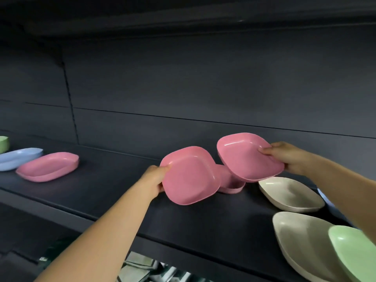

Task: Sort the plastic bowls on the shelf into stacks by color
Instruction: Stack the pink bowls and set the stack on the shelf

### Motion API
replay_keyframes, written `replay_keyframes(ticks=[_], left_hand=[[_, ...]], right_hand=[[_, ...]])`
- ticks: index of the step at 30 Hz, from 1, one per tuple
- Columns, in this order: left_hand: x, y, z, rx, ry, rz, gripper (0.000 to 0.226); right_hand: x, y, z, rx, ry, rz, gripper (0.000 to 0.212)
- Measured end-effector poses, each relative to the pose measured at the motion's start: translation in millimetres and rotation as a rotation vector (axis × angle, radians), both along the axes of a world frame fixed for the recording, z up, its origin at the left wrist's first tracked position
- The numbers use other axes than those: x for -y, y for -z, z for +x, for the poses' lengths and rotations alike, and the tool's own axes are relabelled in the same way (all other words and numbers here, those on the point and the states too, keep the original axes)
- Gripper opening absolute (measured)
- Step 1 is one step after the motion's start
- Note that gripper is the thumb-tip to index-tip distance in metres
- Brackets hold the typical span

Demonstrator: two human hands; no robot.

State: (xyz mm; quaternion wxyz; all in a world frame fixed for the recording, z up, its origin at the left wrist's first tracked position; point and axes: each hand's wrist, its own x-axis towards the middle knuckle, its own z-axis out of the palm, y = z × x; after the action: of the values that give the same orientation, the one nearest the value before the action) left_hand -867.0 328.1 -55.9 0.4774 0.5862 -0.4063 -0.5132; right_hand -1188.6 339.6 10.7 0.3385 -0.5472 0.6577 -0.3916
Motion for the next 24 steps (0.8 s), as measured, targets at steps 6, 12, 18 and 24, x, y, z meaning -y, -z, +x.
replay_keyframes(ticks=[6, 12, 18, 24], left_hand=[[4.1, -19.6, 96.3, -0.205, -0.187, -0.088, 0.027], [15.9, -30.1, 233.2, -0.338, -0.24, -0.119, 0.037], [35.2, -38.0, 346.5, -0.318, -0.283, -0.182, 0.037], [59.6, -37.2, 423.9, -0.239, -0.471, -0.31, 0.016]], right_hand=[[9.0, -13.2, 130.1, 0.113, -0.031, -0.08, 0.018], [21.0, -8.0, 282.8, 0.274, -0.014, -0.125, 0.022], [42.3, 10.2, 408.2, 0.408, 0.07, -0.146, 0.037], [58.8, 37.4, 500.3, 0.662, 0.201, -0.107, 0.036]])
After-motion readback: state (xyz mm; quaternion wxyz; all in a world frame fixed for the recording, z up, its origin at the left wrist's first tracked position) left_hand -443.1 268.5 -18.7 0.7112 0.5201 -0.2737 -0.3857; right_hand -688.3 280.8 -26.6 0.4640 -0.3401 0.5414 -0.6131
